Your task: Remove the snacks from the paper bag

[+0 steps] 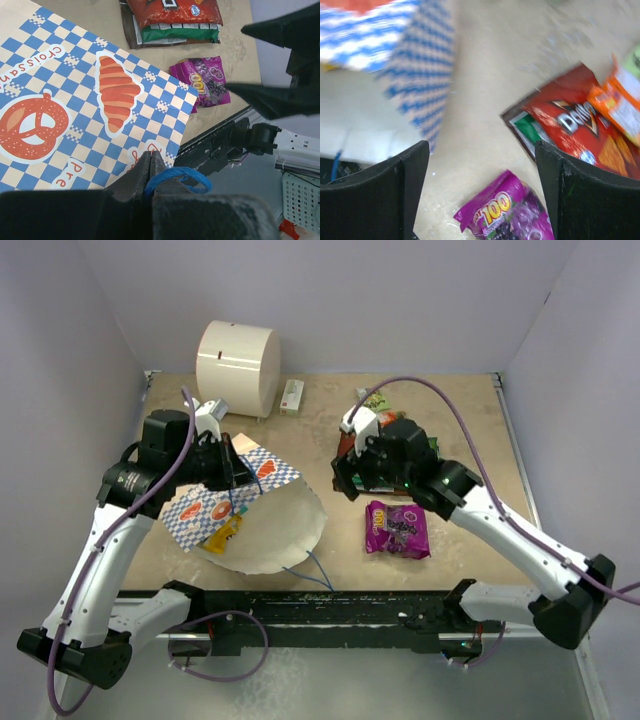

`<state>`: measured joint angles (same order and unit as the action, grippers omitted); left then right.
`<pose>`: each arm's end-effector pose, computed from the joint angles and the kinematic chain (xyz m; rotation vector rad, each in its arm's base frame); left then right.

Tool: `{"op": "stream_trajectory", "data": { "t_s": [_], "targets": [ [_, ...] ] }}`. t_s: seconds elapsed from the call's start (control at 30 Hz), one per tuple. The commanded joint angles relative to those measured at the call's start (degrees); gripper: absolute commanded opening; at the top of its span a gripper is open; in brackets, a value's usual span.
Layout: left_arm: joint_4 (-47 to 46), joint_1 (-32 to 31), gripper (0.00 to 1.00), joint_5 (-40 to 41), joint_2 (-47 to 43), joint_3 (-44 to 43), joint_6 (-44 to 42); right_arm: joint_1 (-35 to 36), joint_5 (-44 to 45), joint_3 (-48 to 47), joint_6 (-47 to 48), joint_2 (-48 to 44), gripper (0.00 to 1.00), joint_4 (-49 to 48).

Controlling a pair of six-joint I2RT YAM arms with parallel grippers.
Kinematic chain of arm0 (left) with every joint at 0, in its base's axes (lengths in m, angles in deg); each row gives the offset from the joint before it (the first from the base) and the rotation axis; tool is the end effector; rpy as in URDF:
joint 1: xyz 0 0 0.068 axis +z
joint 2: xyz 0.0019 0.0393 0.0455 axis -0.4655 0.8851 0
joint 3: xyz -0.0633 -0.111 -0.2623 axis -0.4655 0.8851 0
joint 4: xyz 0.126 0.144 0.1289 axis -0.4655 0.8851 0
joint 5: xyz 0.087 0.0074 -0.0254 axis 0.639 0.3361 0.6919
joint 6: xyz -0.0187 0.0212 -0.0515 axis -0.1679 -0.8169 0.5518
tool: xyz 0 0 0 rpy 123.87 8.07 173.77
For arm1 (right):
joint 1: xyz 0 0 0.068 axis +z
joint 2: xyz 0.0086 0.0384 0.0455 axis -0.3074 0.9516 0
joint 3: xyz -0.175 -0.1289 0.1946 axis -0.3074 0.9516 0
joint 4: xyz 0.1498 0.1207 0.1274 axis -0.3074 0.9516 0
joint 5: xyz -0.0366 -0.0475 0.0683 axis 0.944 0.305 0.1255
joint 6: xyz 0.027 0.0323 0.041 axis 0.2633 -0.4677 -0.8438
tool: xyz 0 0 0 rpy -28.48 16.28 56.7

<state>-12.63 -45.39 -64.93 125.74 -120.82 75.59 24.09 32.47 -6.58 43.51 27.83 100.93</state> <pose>0.1348 -0.0616 0.3971 0.0107 2.3339 -0.9129 0.1846 0.1653 0.3862 -0.6976 1.9152 0.4692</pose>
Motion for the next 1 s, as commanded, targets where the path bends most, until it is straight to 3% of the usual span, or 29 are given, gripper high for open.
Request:
{"op": "stream_trajectory", "data": {
  "t_s": [0.0, 0.2, 0.57, 0.73, 0.97],
  "targets": [
    [-2.97, -0.02, 0.00, 0.13, -1.12, 0.85, 1.47, 3.69, -21.35, 8.58, 16.98, -7.58, 0.87, -10.38],
    [-4.48, -0.08, 0.00, -0.14, -2.52, 2.35, 3.90, 11.09, -29.85, 18.89, 23.63, -9.51, 0.83, -25.75],
    [-6.30, -0.08, 0.00, -1.11, -4.84, 4.03, 7.58, 18.39, -25.81, 24.28, 29.93, 9.65, 0.55, -55.82],
    [-8.44, -0.06, 0.00, -2.61, -5.92, 5.10, 8.84, 18.48, -23.16, 25.05, 37.99, 18.08, 0.50, -63.96],
    [-7.68, -0.08, 0.00, -5.66, -6.00, 5.44, 9.32, 18.54, -25.23, 20.19, 47.19, 27.78, 0.52, -63.88]
  ]
}}
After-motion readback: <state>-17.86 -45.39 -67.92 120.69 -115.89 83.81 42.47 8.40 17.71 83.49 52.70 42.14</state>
